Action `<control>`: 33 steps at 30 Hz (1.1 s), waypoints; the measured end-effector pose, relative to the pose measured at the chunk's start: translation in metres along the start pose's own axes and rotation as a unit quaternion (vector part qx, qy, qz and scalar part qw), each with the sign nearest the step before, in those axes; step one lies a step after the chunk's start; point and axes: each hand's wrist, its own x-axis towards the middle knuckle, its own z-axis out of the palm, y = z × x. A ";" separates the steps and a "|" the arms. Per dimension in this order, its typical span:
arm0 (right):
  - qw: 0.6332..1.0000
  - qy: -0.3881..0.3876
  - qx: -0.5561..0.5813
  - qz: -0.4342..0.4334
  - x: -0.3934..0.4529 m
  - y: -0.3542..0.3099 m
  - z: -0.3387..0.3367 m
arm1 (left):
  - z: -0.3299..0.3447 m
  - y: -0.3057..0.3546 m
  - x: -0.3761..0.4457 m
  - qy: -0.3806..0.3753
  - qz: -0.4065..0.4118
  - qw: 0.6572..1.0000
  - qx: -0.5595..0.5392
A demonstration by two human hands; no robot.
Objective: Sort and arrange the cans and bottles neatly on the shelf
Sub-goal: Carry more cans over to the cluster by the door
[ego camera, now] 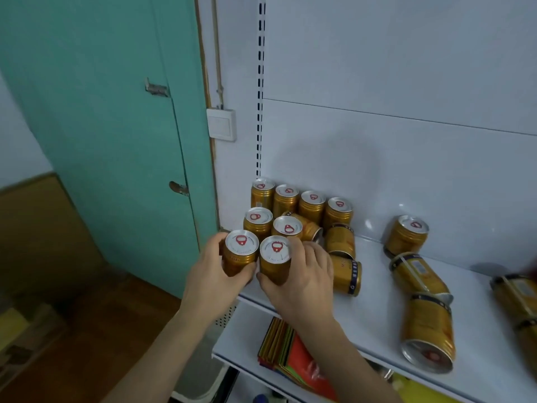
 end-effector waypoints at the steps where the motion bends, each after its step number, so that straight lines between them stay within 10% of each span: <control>1: 1.000 0.013 -0.016 0.000 0.002 -0.001 0.004 | 0.001 -0.005 0.006 -0.007 0.002 1.000 -0.008; 17: 0.974 0.007 -0.211 0.079 -0.012 -0.023 -0.006 | -0.004 -0.028 0.046 -0.064 0.216 0.973 0.043; 33: 0.922 0.055 -0.318 0.211 -0.160 0.060 -0.172 | 0.085 0.140 -0.085 -0.137 0.454 0.880 -0.010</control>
